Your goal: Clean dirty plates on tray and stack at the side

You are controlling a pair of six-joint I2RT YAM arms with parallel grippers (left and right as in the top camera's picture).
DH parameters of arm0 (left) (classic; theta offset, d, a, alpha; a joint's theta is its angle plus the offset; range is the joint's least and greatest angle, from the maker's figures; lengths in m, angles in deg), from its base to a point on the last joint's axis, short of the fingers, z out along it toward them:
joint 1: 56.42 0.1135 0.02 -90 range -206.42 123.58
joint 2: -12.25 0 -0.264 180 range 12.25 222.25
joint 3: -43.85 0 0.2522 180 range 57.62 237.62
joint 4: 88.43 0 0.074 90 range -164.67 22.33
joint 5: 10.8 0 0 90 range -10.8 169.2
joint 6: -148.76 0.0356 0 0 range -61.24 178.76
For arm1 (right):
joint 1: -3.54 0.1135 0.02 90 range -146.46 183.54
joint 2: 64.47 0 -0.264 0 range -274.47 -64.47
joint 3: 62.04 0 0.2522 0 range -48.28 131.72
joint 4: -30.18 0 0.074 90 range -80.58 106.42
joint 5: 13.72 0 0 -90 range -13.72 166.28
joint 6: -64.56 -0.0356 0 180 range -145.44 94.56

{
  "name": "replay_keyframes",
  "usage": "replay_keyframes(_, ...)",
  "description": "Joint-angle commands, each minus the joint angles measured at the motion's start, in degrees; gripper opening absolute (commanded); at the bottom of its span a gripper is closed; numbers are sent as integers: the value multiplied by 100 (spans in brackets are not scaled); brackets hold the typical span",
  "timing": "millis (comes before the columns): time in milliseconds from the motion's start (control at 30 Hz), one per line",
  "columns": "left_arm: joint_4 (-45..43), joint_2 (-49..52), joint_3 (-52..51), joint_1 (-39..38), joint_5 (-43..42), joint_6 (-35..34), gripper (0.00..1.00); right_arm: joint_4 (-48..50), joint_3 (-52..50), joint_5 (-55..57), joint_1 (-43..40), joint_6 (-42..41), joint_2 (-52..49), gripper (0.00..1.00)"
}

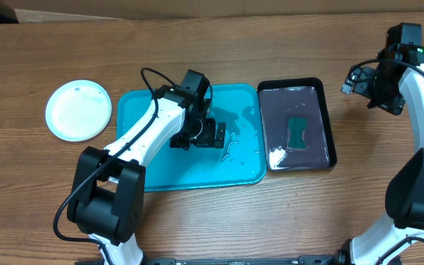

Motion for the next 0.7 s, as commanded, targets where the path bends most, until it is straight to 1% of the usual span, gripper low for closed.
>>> replay_keyframes(0, -9, -151, -9, -4, 57, -52, 100, 31, 79, 20, -13, 0, 39, 100)
replay_keyframes(233, -216, -151, -9, -4, 149, -52, 100, 31, 79, 20, -13, 0, 39, 100)
replay_keyframes(667, -214, -151, -9, -4, 146, -52, 100, 31, 79, 20, -13, 0, 26, 100)
